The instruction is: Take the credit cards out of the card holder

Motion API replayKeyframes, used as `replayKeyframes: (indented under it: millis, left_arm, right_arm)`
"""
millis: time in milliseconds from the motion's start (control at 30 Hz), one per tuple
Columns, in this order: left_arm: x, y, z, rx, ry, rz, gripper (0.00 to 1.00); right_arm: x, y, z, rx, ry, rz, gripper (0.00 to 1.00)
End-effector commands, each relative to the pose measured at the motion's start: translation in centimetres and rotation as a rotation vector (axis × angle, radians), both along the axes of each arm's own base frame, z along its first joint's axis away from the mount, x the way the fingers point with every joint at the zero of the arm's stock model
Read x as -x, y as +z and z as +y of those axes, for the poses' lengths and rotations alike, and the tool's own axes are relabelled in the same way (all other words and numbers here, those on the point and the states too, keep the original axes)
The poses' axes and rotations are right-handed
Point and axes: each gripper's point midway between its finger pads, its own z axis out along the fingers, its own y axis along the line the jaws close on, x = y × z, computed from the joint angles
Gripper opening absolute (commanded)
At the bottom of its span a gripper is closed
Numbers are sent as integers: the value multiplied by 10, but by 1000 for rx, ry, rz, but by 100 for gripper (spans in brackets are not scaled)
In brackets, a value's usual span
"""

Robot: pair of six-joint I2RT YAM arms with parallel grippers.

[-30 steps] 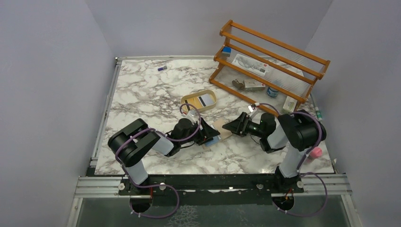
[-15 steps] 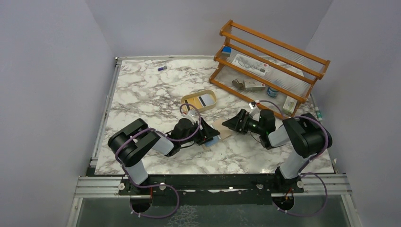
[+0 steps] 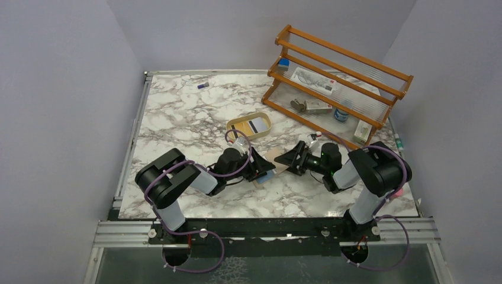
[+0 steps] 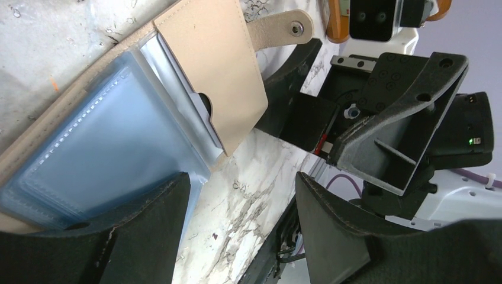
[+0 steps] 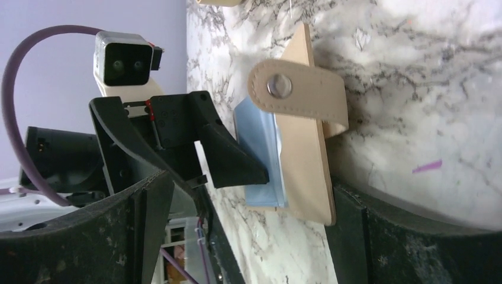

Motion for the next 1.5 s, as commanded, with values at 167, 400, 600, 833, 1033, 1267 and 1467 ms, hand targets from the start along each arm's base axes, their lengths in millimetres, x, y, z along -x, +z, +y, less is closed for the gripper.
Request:
replayKeyframes:
  millis: [167, 400, 600, 833, 1033, 1267, 1467]
  left_arm:
    - [1, -22, 12, -66, 31, 20, 67]
    - [2, -21, 12, -63, 29, 19, 67]
    - [2, -22, 12, -64, 29, 23, 67]
    - [2, -22, 11, -62, 25, 21, 67]
    - [4, -24, 13, -66, 25, 26, 67]
    - [5, -23, 14, -64, 26, 23, 67]
    - [6, -24, 14, -66, 24, 26, 67]
  right_arm:
    - [0, -18, -14, 49, -128, 80, 94]
    - [-27, -11, -10, 39, -170, 35, 73]
    - [-33, -13, -10, 35, -192, 31, 55]
    - [-35, -17, -9, 22, -198, 37, 43]
    - [-41, -14, -7, 4, -207, 18, 40]
    - [-51, -7, -7, -7, -236, -16, 38]
    - [-56, -10, -2, -21, -229, -8, 32]
